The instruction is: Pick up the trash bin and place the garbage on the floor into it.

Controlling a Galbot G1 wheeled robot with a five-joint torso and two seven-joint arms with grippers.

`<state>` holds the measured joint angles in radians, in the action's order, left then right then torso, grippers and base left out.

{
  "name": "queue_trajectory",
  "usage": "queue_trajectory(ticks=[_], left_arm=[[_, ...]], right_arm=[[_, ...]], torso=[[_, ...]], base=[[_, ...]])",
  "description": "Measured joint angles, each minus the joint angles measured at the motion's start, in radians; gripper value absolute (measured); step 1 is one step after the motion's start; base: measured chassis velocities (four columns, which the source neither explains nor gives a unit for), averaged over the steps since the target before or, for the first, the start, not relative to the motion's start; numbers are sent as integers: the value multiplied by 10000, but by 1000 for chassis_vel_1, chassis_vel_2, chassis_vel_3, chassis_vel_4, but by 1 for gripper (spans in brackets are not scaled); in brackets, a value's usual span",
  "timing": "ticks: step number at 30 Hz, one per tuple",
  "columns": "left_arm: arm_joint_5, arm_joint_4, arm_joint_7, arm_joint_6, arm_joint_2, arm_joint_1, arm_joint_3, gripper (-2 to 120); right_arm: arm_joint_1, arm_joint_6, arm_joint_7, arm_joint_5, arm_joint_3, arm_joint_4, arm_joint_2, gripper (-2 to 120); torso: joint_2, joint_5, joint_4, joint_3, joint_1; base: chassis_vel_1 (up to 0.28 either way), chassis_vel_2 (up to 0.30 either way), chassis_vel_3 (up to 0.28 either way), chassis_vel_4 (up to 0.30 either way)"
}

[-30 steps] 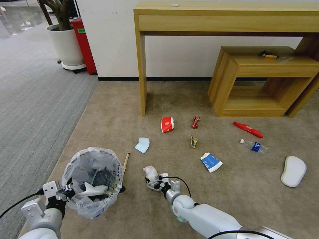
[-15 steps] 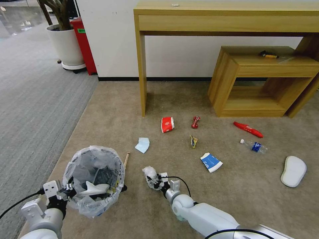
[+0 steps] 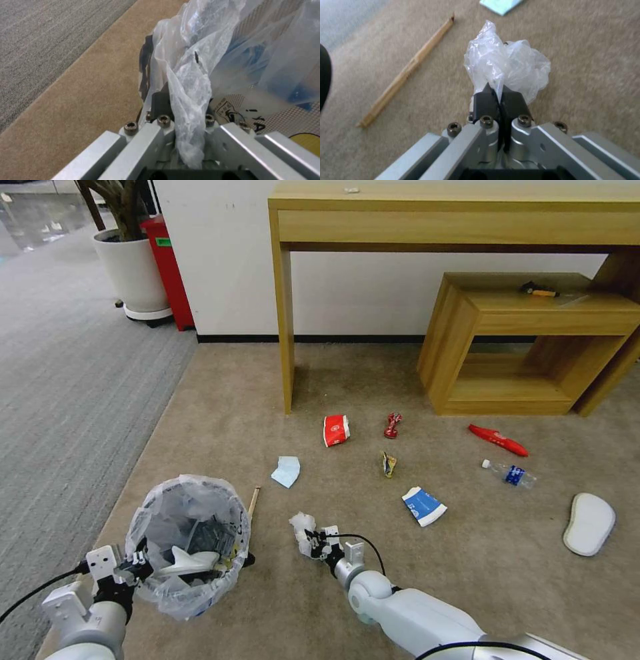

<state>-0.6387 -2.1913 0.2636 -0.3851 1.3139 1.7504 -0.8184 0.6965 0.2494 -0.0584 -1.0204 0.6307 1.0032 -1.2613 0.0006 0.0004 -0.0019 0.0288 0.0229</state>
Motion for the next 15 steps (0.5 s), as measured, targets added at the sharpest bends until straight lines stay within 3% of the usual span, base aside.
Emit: queue_trajectory(ticks=[4, 15], left_arm=[[8, 143, 3, -20, -43, -58, 2, 0], [27, 514, 64, -141, -253, -151, 61, 0]], right_arm=[[62, 69, 61, 68, -154, 356, 260, 0], [-128, 294, 8, 394, -670, 2877, 2216, 0]], torso=[[0, 0, 0, 0, 0], [0, 1, 0, 0, 0]], base=[[0, 0, 0, 0], [0, 0, 0, 0]])
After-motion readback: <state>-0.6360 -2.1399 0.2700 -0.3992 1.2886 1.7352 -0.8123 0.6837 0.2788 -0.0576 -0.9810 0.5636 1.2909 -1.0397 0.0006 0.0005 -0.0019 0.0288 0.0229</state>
